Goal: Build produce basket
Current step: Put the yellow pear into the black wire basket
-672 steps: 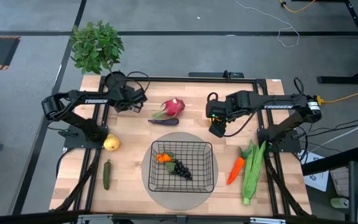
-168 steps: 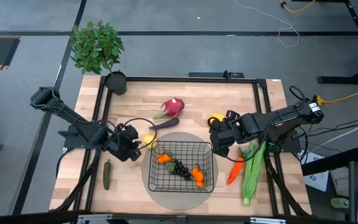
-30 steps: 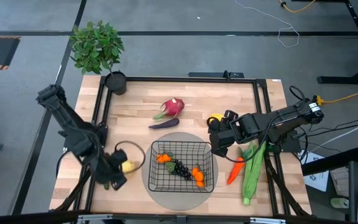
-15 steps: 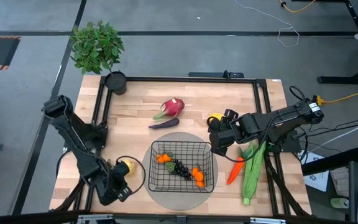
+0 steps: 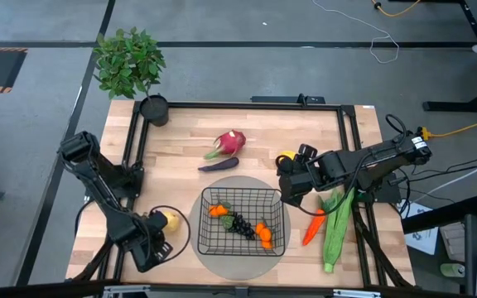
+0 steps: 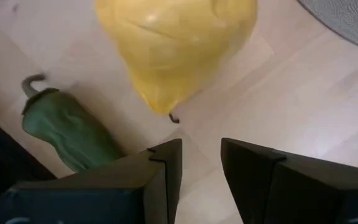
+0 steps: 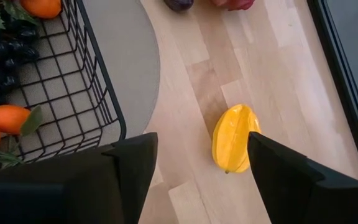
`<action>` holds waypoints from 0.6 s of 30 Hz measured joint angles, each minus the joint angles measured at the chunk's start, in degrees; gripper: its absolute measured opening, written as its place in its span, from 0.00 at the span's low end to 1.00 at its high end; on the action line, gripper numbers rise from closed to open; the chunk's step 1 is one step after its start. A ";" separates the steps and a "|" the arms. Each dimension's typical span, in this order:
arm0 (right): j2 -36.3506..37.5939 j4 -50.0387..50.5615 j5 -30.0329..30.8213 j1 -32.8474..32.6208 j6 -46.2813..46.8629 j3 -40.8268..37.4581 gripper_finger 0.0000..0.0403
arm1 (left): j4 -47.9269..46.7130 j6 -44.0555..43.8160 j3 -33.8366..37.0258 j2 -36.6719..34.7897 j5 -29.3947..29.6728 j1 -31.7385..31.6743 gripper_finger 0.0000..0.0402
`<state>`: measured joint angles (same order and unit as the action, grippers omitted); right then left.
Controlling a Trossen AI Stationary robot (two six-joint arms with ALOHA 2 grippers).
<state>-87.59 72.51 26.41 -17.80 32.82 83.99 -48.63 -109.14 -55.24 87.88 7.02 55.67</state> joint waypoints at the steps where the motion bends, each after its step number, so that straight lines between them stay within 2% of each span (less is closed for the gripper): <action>1: 0.00 -0.02 0.05 0.00 0.00 0.00 0.59 | -0.28 0.02 0.00 0.00 0.33 0.21 0.25; 8: 0.00 -0.07 0.07 0.00 0.01 0.00 0.59 | 1.30 -0.19 0.00 0.00 0.99 0.23 0.29; 18: 0.00 -0.07 0.05 0.00 0.00 0.00 0.59 | -0.64 -1.44 0.00 -0.02 0.82 0.25 0.46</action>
<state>-87.59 72.44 26.46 -17.80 32.82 83.99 -49.26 -110.59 -55.24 87.86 7.84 55.92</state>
